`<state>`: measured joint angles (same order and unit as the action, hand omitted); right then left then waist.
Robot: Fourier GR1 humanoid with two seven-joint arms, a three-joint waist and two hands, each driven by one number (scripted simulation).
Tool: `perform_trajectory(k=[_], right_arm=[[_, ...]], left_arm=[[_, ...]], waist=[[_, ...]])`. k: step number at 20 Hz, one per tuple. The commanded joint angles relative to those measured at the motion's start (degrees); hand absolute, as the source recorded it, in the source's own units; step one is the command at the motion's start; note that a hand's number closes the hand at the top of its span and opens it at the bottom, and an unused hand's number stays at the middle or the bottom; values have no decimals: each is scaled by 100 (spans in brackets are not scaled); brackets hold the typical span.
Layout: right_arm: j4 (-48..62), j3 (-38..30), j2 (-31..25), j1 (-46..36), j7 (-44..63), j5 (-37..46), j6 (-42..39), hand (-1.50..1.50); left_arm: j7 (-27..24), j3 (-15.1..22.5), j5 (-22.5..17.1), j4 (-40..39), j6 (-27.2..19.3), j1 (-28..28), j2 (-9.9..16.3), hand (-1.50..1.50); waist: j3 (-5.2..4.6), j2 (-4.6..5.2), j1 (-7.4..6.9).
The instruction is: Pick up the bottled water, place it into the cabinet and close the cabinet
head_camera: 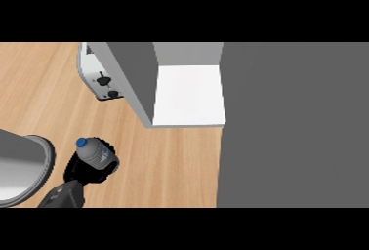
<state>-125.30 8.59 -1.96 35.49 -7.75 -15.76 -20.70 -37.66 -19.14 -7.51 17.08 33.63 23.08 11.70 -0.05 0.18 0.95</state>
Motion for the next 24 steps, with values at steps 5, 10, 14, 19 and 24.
perform_trajectory(k=[5, 10, 14, 19, 24], right_arm=[[30, 98, 142, -394, 296, 188, 327, -150], [-57, -251, -164, -33, 180, -316, -37, -150], [358, -130, -94, 152, -365, 30, -192, -150], [395, 91, 108, -282, -130, 206, 149, -150], [390, 587, 190, -169, -240, 564, 298, -150]], left_arm=[[-496, -25, -239, 365, 348, -275, -199, 150], [-341, -284, -639, 471, 65, -229, -326, 150], [-300, -326, -840, 639, 278, -425, -254, 150], [634, -209, -1246, 1512, 42, -451, -561, 150], [1583, 128, -1483, 2946, -368, -903, -830, 150]], waist=[[2, -19, -95], [5, -26, -69], [5, -29, -58], [9, -35, -106], [12, -47, -121]])
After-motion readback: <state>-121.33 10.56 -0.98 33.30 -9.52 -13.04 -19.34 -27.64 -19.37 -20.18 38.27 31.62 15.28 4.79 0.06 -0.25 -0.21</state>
